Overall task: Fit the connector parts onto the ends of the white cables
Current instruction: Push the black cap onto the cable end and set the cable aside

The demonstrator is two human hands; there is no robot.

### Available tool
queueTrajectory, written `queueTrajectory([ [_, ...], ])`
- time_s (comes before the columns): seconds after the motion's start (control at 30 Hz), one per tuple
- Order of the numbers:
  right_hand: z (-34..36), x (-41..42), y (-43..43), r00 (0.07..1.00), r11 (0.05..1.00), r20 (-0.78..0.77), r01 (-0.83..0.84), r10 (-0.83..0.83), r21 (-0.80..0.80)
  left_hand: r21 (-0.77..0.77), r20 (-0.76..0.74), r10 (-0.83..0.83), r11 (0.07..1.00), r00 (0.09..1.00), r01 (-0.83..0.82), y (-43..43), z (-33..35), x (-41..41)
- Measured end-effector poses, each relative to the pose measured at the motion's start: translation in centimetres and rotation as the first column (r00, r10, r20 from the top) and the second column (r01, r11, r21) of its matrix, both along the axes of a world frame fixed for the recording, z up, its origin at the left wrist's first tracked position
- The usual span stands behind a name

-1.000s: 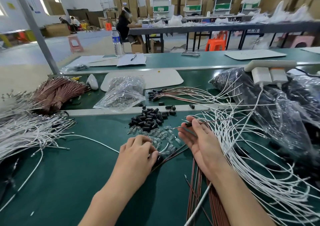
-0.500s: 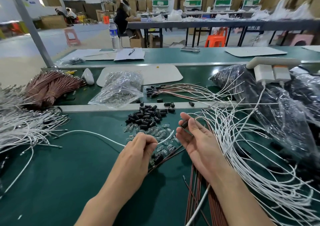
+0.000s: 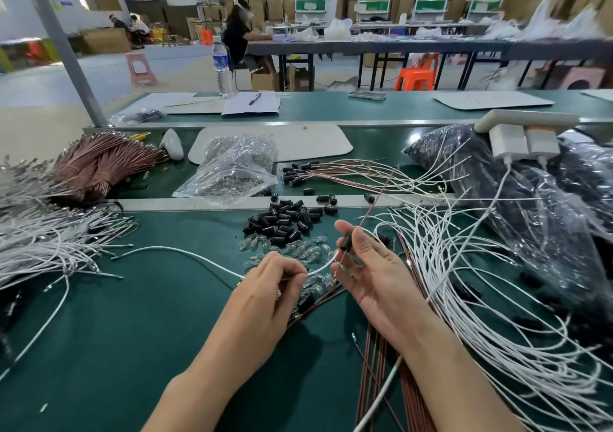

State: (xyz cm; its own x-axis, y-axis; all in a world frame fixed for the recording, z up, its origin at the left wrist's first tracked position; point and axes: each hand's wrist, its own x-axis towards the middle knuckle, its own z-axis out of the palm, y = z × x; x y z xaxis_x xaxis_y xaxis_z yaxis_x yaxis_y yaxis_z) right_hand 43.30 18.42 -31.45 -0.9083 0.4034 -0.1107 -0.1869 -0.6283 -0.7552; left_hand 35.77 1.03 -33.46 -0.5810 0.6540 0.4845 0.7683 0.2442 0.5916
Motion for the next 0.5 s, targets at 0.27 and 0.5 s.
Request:
queueTrajectory([
  [0.27, 0.10, 0.03, -0.27, 1.000, 1.000, -0.003, -0.021, 0.021, -0.002, -0.022, -0.001, 0.001, 1.000, 1.000, -0.001, 0.04, -0.33, -0.09],
  [0.5, 0.11, 0.12, -0.32, 0.999, 0.999, 0.006, -0.040, 0.040, 0.033, -0.021, -0.009, 0.013, 1.000, 1.000, -0.013, 0.10, -0.46, -0.20],
])
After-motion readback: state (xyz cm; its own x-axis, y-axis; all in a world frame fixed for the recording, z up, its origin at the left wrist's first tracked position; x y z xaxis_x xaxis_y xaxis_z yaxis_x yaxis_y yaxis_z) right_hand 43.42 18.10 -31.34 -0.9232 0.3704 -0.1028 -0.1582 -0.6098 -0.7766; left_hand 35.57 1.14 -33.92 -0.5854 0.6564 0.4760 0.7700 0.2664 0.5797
